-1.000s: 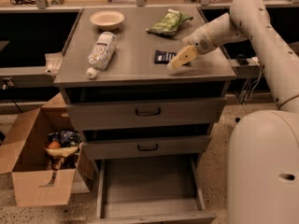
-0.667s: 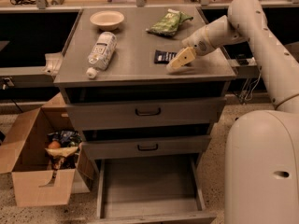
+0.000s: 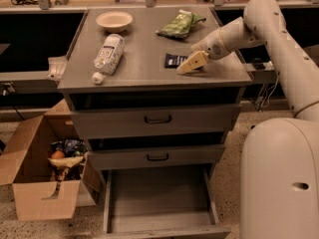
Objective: Place rxbar blueberry into bottom drawer
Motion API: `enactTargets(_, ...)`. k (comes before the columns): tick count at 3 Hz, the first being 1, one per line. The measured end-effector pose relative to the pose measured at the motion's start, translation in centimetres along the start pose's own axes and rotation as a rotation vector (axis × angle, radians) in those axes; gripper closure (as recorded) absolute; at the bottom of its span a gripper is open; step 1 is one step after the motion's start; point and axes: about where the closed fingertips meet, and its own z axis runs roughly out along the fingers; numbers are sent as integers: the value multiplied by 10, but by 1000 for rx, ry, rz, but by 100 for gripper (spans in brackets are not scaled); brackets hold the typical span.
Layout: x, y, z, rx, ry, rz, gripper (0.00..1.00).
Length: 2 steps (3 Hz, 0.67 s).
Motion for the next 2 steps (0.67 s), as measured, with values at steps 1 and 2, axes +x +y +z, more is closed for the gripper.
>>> enactTargets(1, -1, 0, 1, -5, 2, -2, 62)
enactTargets(2, -6, 0, -3, -5, 2, -2, 85)
